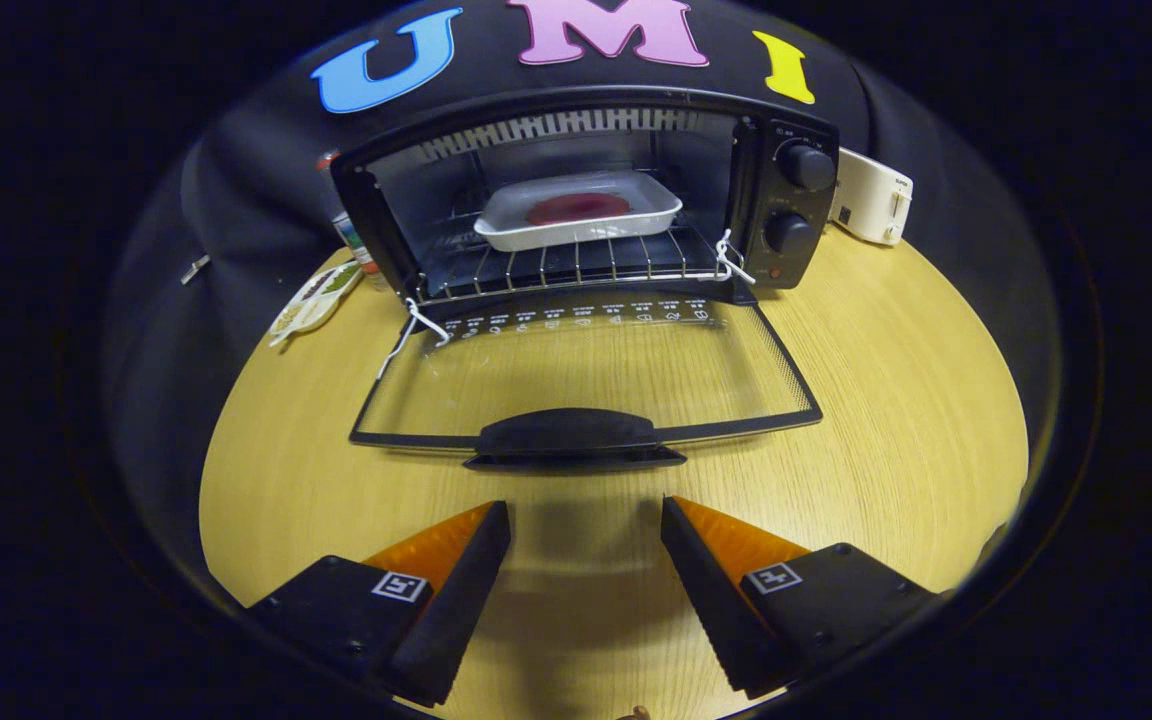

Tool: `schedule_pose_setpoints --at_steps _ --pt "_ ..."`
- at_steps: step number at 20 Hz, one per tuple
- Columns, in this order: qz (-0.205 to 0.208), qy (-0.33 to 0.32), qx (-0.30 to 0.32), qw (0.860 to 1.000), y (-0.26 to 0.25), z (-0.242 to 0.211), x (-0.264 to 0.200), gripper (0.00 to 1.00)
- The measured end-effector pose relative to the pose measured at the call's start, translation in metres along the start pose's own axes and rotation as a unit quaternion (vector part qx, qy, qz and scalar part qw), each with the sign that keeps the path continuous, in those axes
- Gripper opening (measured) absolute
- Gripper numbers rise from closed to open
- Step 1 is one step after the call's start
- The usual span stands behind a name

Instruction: Open the toaster oven, put the food inside, and close the toaster oven door.

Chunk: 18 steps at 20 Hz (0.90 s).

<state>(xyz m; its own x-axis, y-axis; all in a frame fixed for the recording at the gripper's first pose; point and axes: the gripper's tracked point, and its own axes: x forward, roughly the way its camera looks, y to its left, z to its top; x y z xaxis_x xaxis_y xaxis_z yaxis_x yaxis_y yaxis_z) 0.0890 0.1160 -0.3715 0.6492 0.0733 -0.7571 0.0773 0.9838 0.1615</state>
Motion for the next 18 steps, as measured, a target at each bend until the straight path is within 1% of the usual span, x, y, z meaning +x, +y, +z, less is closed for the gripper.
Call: schedule_pose_setpoints --at_steps 3,4,6,10,11,13,14,16,18 --pt "-0.008 -0.011 -0.003 1.000 0.001 0.014 0.010 0.99" --pt "-0.009 0.001 -0.002 1.000 0.002 0.012 0.009 0.99" --pt "-0.008 -0.014 -0.009 1.000 0.004 0.017 0.003 0.99" --pt "0.019 -0.044 0.028 0.998 0.012 0.042 -0.023 0.98" --pt "0.027 -0.059 0.031 0.997 0.013 0.054 -0.029 0.98" --pt "0.046 -0.108 0.051 0.992 0.016 0.087 -0.047 0.99" --pt "0.057 -0.137 0.065 0.987 0.019 0.105 -0.053 0.98" --pt "0.074 -0.152 0.094 0.981 0.022 0.122 -0.063 0.98" --pt "0.079 -0.168 0.091 0.978 0.018 0.129 -0.078 0.98"
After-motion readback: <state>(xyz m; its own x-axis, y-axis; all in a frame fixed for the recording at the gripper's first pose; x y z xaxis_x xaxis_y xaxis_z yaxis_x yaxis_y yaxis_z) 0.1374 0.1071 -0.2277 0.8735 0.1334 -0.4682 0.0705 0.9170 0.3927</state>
